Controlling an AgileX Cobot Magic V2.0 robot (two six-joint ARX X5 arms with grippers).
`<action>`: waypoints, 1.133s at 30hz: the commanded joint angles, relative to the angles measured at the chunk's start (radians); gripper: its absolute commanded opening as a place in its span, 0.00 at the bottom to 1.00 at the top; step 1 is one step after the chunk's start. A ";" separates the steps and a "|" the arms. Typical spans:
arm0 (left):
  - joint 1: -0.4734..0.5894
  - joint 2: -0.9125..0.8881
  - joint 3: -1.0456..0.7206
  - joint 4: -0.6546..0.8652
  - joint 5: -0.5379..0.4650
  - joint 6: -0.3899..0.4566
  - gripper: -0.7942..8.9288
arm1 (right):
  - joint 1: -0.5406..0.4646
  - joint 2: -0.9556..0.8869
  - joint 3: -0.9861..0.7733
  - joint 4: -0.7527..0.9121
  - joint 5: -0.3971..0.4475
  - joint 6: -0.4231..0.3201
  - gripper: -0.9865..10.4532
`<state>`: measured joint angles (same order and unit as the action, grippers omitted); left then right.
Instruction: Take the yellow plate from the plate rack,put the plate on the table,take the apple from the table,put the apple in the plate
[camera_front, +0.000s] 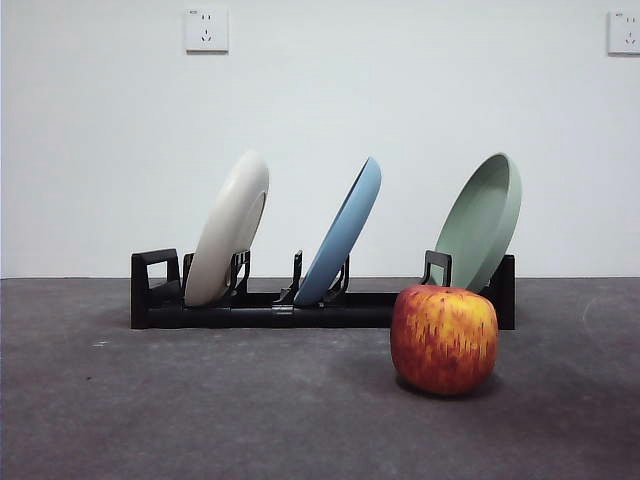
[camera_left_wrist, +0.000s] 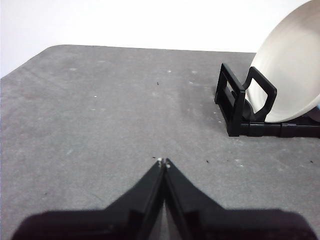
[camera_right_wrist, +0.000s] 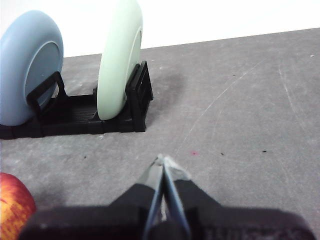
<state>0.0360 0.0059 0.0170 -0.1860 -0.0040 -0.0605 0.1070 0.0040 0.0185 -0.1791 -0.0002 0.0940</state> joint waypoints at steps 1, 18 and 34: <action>-0.002 -0.004 -0.013 0.000 0.007 0.008 0.08 | 0.000 -0.003 -0.012 0.000 0.000 0.010 0.07; -0.002 -0.003 0.005 -0.004 0.014 -0.112 0.08 | 0.000 0.005 0.027 -0.023 -0.001 0.261 0.07; -0.002 0.359 0.412 -0.026 0.171 -0.142 0.08 | 0.000 0.441 0.497 -0.131 -0.111 0.234 0.07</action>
<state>0.0360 0.3336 0.4053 -0.2153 0.1413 -0.2260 0.1070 0.4122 0.4862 -0.3111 -0.0921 0.3660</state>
